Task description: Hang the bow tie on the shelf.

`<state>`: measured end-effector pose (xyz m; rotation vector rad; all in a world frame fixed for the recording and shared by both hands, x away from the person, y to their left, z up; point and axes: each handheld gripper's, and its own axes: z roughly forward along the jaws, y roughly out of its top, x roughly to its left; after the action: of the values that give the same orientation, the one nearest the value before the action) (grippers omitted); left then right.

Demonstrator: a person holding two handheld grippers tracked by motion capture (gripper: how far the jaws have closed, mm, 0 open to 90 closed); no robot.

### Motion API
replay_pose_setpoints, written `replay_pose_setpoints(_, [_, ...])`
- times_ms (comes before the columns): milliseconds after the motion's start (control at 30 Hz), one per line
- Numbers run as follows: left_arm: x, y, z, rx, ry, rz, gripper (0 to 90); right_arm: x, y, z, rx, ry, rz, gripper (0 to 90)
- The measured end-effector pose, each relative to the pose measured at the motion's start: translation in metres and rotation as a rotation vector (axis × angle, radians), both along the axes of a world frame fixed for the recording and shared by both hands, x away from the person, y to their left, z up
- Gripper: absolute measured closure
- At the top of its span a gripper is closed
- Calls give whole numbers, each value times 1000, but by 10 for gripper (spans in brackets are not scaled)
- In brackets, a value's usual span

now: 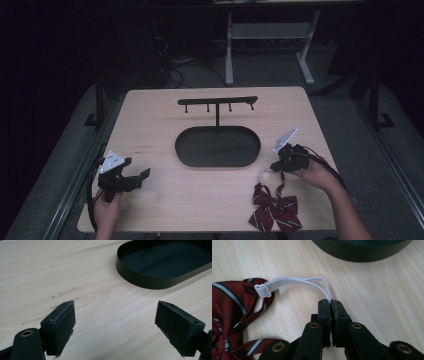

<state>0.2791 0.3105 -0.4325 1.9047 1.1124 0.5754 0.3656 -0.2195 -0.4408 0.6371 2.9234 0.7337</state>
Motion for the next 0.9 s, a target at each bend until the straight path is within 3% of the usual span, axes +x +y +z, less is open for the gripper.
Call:
replay_pose_setpoints(133, [0, 0, 0, 1, 2, 1, 162, -2, 1, 6, -2, 0, 5, 868])
replay_pose_setpoints(233, [0, -1, 0, 6, 1, -4, 163, -6, 6, 19, 5, -18, 46, 867])
replay_pose_setpoints(433, [0, -1, 0, 8, 4, -7, 163, -7, 12, 29, 5, -20, 74, 867])
replay_pose_setpoints(567, [0, 0, 0, 4, 4, -2, 163, -7, 15, 39, 41, -18, 89, 868])
replay_pose_setpoints(900, [-1, -1, 0, 5, 3, -6, 163, -10, 16, 61, 76, -41, 108, 872])
